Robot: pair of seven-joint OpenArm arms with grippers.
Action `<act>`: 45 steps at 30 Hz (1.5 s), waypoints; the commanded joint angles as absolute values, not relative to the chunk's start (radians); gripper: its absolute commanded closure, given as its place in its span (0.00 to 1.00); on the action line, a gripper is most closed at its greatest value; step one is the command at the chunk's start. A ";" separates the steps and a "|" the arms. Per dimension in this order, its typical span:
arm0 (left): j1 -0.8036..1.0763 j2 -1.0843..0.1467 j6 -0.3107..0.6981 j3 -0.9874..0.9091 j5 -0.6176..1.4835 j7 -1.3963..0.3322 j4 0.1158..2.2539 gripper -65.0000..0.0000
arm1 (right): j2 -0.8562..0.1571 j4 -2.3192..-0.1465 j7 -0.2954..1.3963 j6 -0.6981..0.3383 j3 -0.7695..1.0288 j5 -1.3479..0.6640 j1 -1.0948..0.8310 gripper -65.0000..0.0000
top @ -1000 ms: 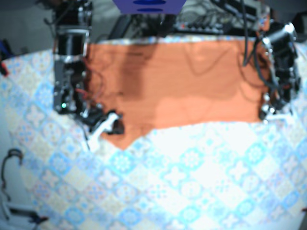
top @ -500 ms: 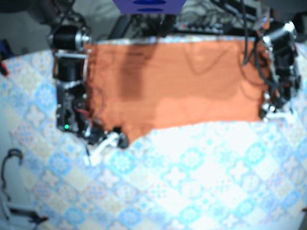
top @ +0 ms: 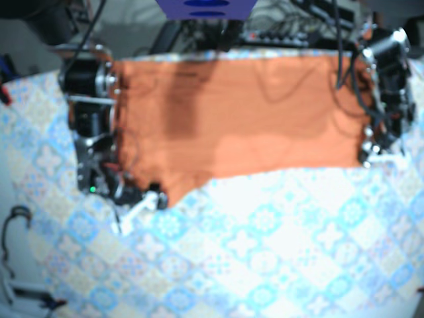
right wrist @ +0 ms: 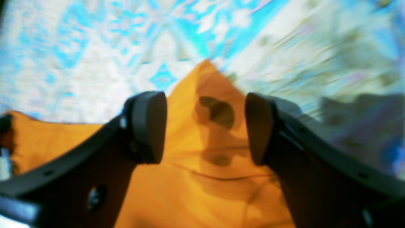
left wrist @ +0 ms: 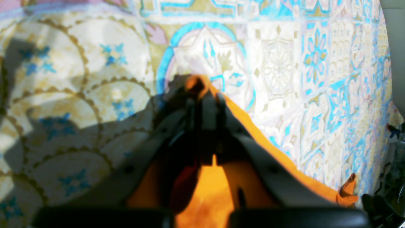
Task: Fold the T-shirt properly
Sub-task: 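Grasp the shirt's side edges near the hem with both grippers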
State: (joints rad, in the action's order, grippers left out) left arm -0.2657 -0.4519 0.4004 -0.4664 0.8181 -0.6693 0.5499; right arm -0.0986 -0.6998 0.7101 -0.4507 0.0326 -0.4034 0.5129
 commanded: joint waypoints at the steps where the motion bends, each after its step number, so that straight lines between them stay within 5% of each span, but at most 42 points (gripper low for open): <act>1: -0.274 -0.473 0.397 -0.467 0.809 -0.676 0.561 1.00 | -0.102 -0.714 0.691 -0.463 0.035 -0.409 0.553 0.41; 14: -0.272 -0.475 0.397 -0.467 0.809 -0.677 0.561 1.00 | -0.176 -0.596 0.621 -0.464 0.036 -0.395 0.570 0.41; 39: -0.266 -0.473 0.397 -0.467 0.809 -0.679 0.561 1.00 | -0.127 -0.593 0.621 -0.464 -0.004 -0.394 0.493 0.42; 45: -0.266 -0.473 0.397 -0.467 0.809 -0.679 0.561 1.00 | -0.127 -0.593 0.615 -0.464 -0.096 -0.395 0.492 0.56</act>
State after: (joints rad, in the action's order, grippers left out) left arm -0.2592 -0.4522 0.4049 -0.4667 0.8192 -0.6685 0.5507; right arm -0.1295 -0.5911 0.5724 -0.4603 -0.0921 -0.4011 0.4820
